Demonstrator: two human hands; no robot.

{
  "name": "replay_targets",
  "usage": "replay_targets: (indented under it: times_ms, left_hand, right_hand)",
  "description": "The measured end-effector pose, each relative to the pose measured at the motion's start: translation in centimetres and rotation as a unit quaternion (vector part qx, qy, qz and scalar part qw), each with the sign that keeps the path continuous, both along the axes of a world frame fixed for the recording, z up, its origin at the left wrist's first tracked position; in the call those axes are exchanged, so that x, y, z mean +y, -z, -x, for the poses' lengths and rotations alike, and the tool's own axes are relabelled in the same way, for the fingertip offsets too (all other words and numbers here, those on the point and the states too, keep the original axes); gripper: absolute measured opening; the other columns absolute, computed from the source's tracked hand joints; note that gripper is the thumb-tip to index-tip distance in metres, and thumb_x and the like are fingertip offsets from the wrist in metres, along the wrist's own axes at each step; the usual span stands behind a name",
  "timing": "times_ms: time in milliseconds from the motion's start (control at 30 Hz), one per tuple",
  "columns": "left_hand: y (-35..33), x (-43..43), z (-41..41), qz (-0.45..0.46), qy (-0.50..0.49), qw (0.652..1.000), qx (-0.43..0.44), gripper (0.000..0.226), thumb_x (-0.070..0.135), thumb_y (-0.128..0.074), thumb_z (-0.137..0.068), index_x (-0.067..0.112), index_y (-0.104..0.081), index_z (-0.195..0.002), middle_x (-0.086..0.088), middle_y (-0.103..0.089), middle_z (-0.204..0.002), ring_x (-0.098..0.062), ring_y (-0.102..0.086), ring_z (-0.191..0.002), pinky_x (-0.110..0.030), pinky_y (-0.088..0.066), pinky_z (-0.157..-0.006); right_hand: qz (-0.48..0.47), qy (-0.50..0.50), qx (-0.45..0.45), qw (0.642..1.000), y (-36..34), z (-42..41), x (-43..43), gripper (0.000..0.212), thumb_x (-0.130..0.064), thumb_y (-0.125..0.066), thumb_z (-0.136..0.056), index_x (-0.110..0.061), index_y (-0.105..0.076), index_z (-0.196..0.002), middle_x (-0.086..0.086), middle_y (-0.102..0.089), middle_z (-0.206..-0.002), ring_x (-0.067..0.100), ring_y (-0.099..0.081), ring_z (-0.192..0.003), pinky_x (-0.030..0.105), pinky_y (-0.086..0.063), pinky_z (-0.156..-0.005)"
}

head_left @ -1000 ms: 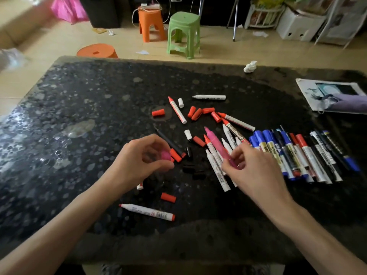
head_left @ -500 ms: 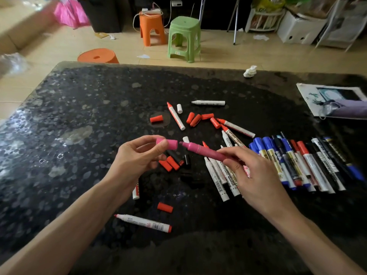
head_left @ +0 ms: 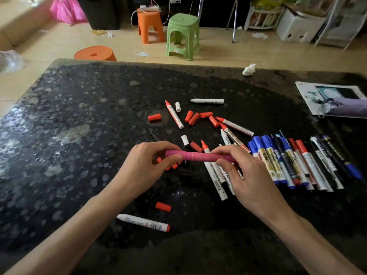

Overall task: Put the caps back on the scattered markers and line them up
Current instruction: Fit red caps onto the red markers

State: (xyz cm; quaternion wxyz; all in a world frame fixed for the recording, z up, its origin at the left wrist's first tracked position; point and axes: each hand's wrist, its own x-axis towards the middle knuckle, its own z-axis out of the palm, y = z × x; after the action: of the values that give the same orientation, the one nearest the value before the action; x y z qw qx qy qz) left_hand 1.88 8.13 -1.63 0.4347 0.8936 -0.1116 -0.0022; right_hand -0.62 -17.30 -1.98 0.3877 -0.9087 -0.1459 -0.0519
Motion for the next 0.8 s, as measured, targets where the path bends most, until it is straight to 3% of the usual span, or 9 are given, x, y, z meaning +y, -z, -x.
replay_targets:
  times_ms: [67,233,567,800]
  left_hand:
    - [0.2,-0.2,-0.1,-0.025,0.012,0.999,-0.015,0.012,0.039,-0.074,-0.090,0.037,-0.077,-0.101,0.019,-0.073,-0.080,-0.010,-0.067,-0.075,-0.028,-0.052,-0.069]
    - [0.3,-0.9,0.1,0.027,0.019,0.999,-0.029,0.013,0.037,-0.074,-0.090,0.034,-0.078,-0.102,0.017,-0.074,-0.083,-0.016,-0.069,-0.074,-0.040,-0.056,-0.072]
    - [0.7,-1.5,0.6,0.047,0.021,0.997,-0.052,0.017,0.030,-0.075,-0.090,0.029,-0.078,-0.106,0.017,-0.073,-0.087,-0.015,-0.070,-0.083,-0.034,-0.055,-0.075]
    - [0.8,-2.8,-0.2,0.006,0.069,0.997,-0.034,0.016,0.034,-0.074,-0.090,0.032,-0.073,-0.105,0.020,-0.070,-0.088,-0.005,-0.065,-0.084,-0.013,-0.044,-0.071]
  right_hand:
    - [0.004,-0.012,0.005,1.000,0.3,-0.1,-0.1,0.026,-0.026,-0.059,-0.104,-0.025,-0.068,-0.128,-0.018,-0.066,-0.110,0.002,-0.062,-0.107,0.014,-0.048,-0.089]
    - [-0.017,-0.010,-0.008,1.000,0.6,-0.2,-0.1,0.032,-0.028,-0.057,-0.104,-0.020,-0.070,-0.131,-0.015,-0.067,-0.103,0.008,-0.064,-0.099,0.022,-0.051,-0.083]
    - [-0.003,-0.008,-0.047,0.999,0.8,0.0,0.0,0.031,-0.014,-0.061,-0.103,-0.016,-0.070,-0.132,-0.011,-0.068,-0.105,0.006,-0.065,-0.098,0.018,-0.051,-0.084]
    - [0.055,-0.035,0.057,0.996,0.3,-0.5,-1.2,0.029,-0.049,-0.063,-0.098,-0.037,-0.069,-0.123,-0.025,-0.066,-0.107,0.000,-0.060,-0.108,0.035,-0.051,-0.097]
